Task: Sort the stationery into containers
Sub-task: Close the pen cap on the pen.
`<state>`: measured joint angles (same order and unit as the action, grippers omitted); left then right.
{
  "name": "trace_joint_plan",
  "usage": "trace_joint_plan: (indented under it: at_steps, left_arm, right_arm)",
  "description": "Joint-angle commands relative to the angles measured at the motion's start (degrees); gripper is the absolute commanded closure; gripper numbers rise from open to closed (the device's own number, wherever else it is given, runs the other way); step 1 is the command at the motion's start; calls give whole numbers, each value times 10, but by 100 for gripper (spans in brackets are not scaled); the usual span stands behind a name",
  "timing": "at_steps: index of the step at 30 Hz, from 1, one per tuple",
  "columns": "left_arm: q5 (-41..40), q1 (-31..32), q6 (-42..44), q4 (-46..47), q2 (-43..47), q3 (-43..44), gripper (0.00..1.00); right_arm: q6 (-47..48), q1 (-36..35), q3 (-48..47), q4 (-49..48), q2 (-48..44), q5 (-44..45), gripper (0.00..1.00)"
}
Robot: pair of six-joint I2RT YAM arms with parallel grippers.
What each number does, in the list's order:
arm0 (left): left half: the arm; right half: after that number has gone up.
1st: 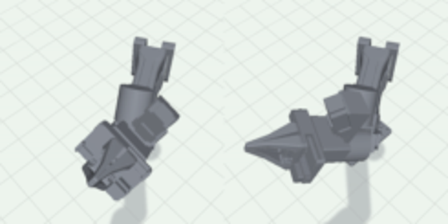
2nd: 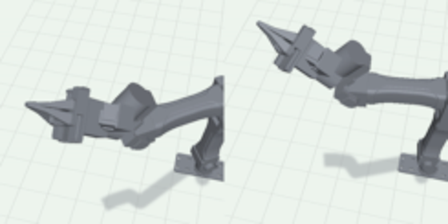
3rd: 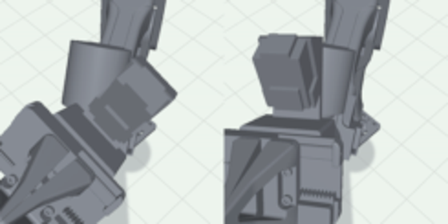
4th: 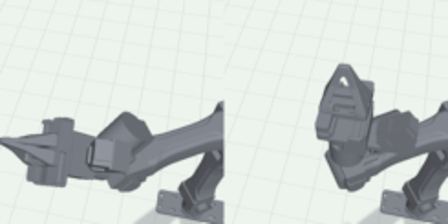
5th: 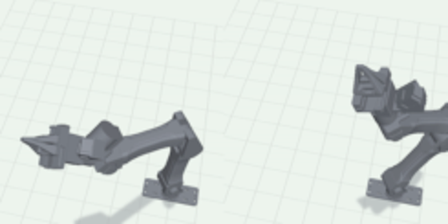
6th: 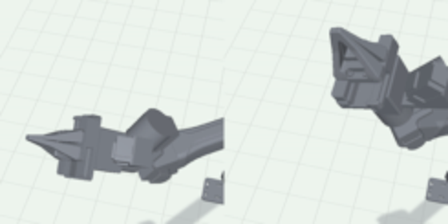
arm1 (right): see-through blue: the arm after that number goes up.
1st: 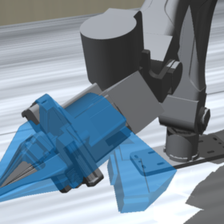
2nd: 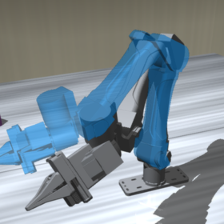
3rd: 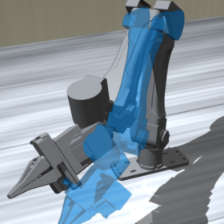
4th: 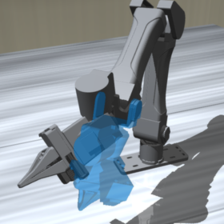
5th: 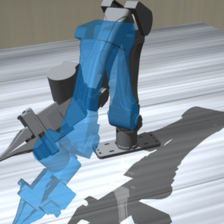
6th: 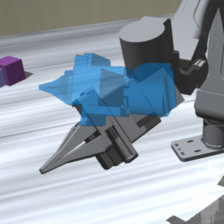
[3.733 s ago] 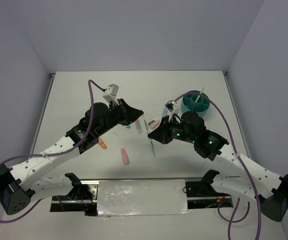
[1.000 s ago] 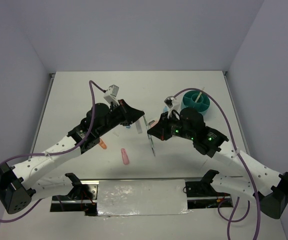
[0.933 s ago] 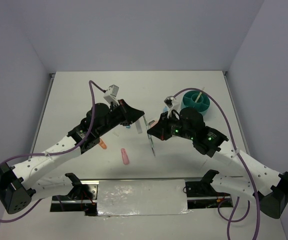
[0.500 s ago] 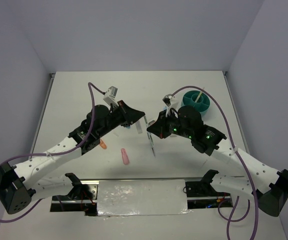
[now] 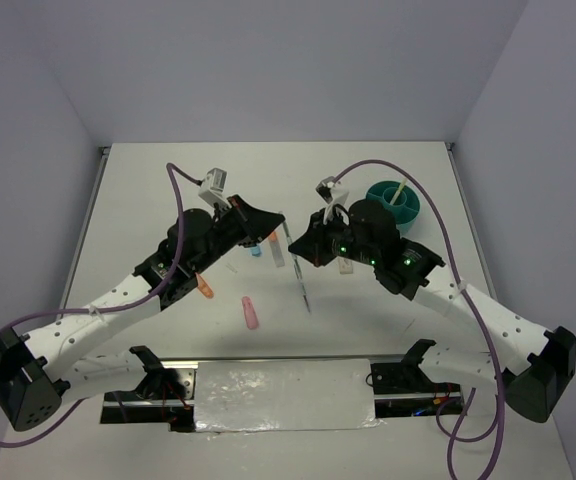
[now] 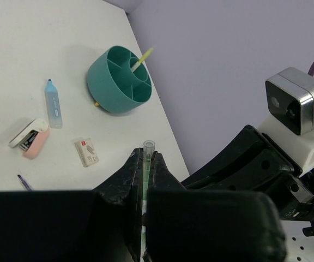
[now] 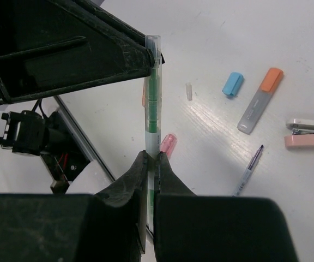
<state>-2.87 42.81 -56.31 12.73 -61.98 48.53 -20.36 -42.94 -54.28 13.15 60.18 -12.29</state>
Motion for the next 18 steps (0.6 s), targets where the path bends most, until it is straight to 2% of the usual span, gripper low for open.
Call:
trace_joint_plan:
  at_steps: [1,18]
  left_arm:
    - [96,32,16,-55,-4,-2,100]
    - [89,99,-9,-46,18,-53,100]
  right_arm:
    - [21,24,-82,-136,8,43,100]
    - [30,67,-188,-143,73,-9,100]
